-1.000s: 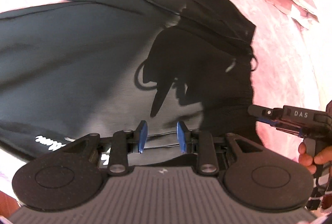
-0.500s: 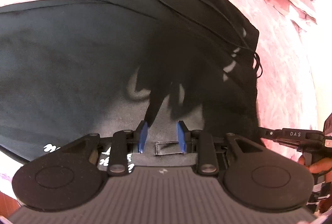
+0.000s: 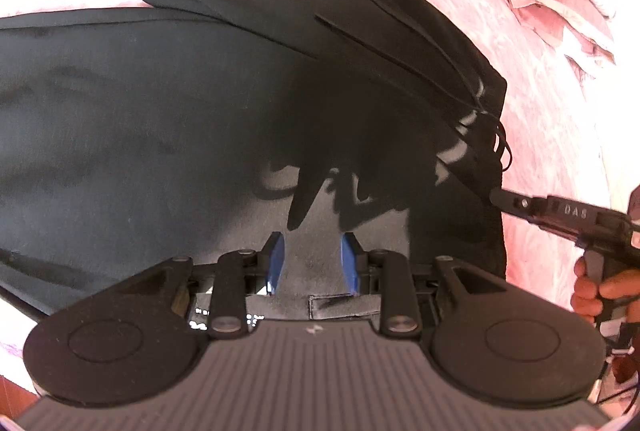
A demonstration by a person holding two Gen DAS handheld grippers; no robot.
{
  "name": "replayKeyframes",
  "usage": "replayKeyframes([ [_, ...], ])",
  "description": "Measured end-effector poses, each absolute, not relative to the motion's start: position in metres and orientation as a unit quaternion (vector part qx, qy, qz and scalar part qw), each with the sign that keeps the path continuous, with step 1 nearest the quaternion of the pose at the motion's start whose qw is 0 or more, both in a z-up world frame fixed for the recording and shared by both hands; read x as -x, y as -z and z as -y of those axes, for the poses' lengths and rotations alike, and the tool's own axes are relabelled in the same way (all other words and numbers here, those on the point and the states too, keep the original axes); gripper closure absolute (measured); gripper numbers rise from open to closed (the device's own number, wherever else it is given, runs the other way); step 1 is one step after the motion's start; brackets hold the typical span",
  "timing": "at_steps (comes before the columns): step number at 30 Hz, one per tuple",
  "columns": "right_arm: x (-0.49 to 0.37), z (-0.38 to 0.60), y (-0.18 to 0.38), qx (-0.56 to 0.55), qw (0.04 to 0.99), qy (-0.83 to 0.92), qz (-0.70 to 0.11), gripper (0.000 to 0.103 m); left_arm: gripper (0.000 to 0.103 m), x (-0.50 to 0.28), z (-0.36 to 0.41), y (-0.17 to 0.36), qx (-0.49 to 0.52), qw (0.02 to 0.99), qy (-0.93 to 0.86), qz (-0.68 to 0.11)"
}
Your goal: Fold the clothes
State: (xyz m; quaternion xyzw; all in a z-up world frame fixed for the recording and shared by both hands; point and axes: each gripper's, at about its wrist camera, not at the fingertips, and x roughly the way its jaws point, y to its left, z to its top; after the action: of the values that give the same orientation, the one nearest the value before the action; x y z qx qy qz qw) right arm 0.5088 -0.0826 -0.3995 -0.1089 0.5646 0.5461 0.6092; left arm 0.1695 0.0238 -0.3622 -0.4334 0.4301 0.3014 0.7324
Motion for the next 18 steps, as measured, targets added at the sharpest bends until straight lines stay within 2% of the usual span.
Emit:
replayKeyframes([
  [8, -0.516, 0.068, 0.411, 0.058, 0.593, -0.560, -0.576, 0.078, 0.077, -0.171, -0.025, 0.367, 0.442, 0.725, -0.312, -0.427],
  [9, -0.516, 0.066, 0.409, 0.066, 0.593, -0.560, -0.574, 0.100, 0.077, -0.172, -0.024, 0.366, 0.442, 0.724, -0.312, -0.427],
  [14, -0.514, 0.072, 0.377, 0.101, 0.622, -0.554, -0.544, 0.102, 0.077, -0.172, -0.024, 0.365, 0.440, 0.727, -0.309, -0.426],
  [18, -0.518, 0.077, 0.403, 0.113, 0.633, -0.505, -0.577, 0.102, 0.077, -0.171, -0.026, 0.369, 0.443, 0.721, -0.315, -0.429],
])
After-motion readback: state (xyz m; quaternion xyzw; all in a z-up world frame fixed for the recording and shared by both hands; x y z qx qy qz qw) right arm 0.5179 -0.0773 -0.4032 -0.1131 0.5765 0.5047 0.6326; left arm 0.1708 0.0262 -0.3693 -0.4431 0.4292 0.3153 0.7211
